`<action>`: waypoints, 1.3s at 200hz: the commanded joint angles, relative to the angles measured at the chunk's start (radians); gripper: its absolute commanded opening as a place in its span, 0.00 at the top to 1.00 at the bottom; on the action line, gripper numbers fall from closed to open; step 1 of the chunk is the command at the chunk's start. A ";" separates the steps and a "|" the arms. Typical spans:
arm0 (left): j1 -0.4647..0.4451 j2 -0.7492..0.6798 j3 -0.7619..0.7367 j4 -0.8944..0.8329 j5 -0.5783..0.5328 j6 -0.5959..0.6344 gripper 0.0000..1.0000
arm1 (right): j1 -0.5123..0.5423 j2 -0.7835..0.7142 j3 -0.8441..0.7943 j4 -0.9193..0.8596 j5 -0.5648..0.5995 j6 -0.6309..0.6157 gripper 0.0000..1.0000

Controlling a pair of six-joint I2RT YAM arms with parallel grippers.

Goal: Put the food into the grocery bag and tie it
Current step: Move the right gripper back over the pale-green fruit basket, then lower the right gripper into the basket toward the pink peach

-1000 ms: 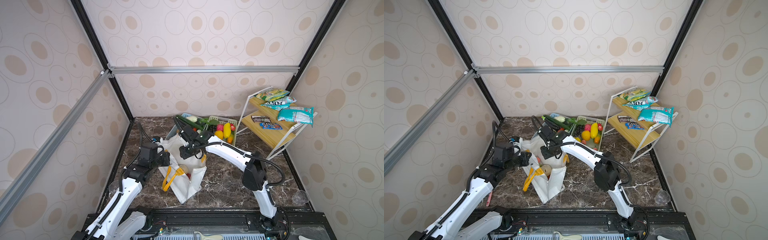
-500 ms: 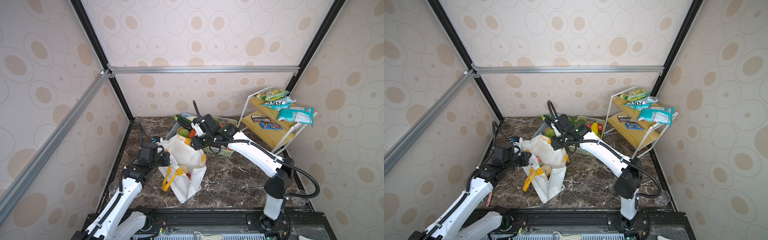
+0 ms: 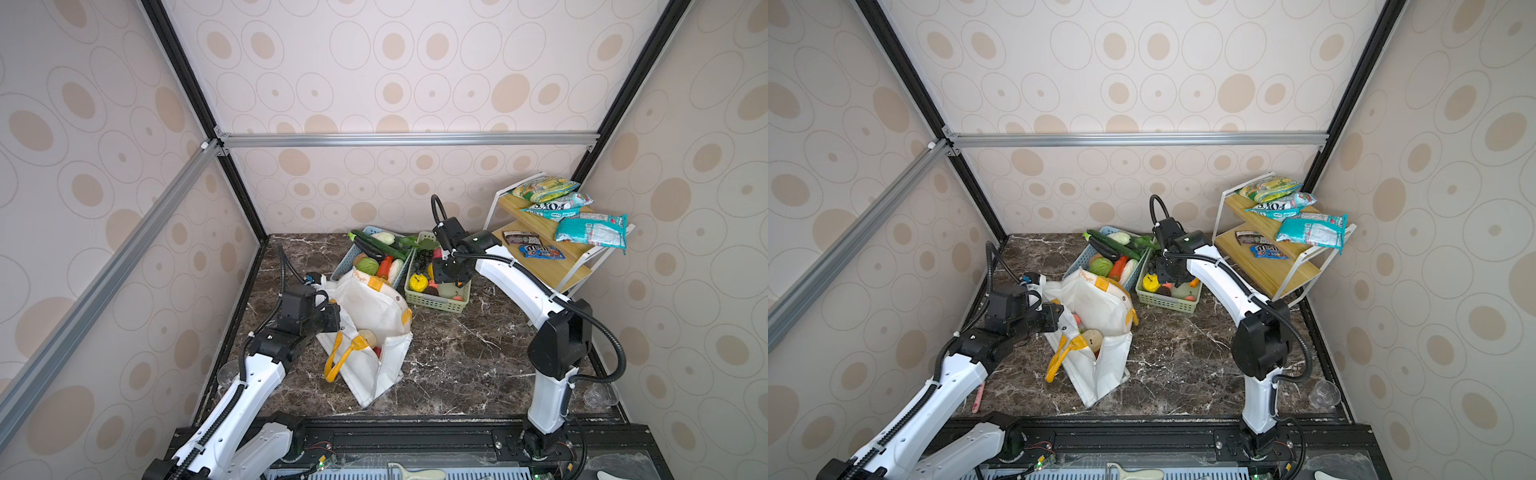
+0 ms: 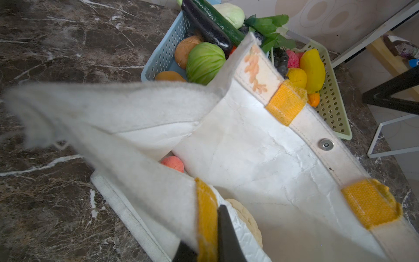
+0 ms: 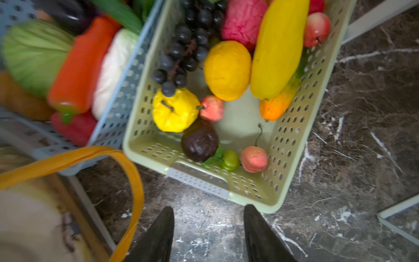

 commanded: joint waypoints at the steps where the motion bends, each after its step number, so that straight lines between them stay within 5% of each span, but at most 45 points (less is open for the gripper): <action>1: 0.009 0.003 0.049 0.011 -0.009 0.003 1.00 | -0.024 0.063 0.068 -0.110 0.051 0.010 0.48; 99: 0.009 -0.010 0.037 0.001 -0.023 0.011 1.00 | -0.078 0.285 0.246 -0.269 0.089 -0.088 1.00; 260: 0.010 -0.038 0.028 -0.015 -0.038 0.014 1.00 | -0.087 0.483 0.442 -0.460 0.043 -0.272 1.00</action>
